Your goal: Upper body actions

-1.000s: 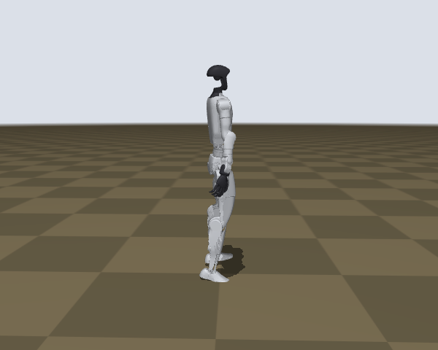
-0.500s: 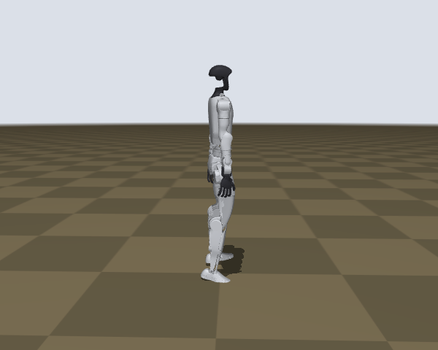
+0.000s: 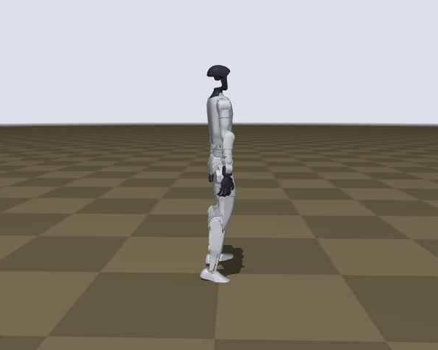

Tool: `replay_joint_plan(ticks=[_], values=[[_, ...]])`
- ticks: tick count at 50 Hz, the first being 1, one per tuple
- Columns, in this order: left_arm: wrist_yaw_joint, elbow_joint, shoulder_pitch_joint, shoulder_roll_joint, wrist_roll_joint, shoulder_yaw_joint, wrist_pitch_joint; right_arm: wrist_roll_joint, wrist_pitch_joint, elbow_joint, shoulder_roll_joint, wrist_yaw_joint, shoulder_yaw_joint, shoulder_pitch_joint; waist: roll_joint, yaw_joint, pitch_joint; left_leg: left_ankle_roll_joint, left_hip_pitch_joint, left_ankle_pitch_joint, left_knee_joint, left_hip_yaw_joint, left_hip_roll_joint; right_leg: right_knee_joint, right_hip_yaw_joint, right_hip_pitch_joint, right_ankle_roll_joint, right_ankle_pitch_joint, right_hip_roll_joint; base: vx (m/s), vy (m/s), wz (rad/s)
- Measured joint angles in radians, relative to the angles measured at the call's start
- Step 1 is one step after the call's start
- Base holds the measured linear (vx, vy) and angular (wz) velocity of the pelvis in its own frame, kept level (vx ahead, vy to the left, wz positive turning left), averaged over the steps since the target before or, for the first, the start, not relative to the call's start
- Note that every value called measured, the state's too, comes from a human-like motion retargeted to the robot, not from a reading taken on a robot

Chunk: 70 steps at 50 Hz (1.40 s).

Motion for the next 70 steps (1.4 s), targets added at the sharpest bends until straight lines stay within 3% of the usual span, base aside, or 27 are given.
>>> replay_joint_plan(ticks=[5, 14, 34, 42, 62, 70], values=[[0.029, 0.062, 0.041, -0.005, 0.002, 0.015, 0.019, -0.015, 0.031, 0.071, -0.01, -0.063, -0.008, 0.043, -0.001, -0.005, 0.001, -0.001, 0.001, -0.002, 0.0, 0.001, 0.0, 0.0, 0.0, 0.001, 0.001, -0.002, 0.001, 0.0, 0.0, 0.0], [0.035, 0.071, 0.085, -0.013, 0.029, 0.018, 0.029, -0.012, 0.069, 0.09, -0.029, 0.005, -0.039, 0.07, 0.002, -0.013, 0.023, 0.0, 0.01, -0.002, 0.001, 0.008, 0.003, 0.0, 0.007, 0.006, -0.001, 0.003, 0.003, 0.0, 0.0, 0.0], [0.018, -0.08, -0.014, -0.014, 0.022, -0.058, 0.011, -0.003, -0.01, -0.182, 0.023, 0.065, 0.04, -0.008, 0.004, -0.012, 0.038, 0.002, 0.009, 0.004, 0.004, 0.018, 0.009, 0.002, 0.017, -0.001, -0.008, 0.012, 0.003, 0.0, 0.0, 0.0], [0.016, -0.045, -0.015, -0.013, 0.045, -0.075, 0.016, -0.046, -0.027, -0.177, 0.024, 0.067, 0.069, -0.024, 0.001, -0.009, 0.022, 0.001, 0.003, 0.003, 0.006, 0.019, 0.008, 0.004, 0.023, -0.005, -0.008, 0.01, 0.003, 0.0, 0.0, 0.0], [0.032, 0.039, 0.025, -0.006, 0.133, -0.1, 0.043, -0.144, 0.07, 0.049, -0.023, -0.05, 0.036, 0.03, -0.002, -0.015, 0.029, 0.002, 0.007, 0.002, 0.006, -0.005, -0.003, -0.001, -0.008, 0.015, -0.004, 0.004, -0.001, 0.0, 0.0, 0.07], [0.031, 0.031, 0.005, -0.003, 0.141, -0.108, 0.048, -0.034, 0.056, -0.113, 0.004, -0.043, 0.02, 0.062, -0.015, 0.031, 0.066, 0.019, 0.015, 0.01, 0.014, 0.05, -0.006, -0.002, 0.042, 0.024, -0.013, 0.012, 0.006, 0.0, -0.01, -0.33]])
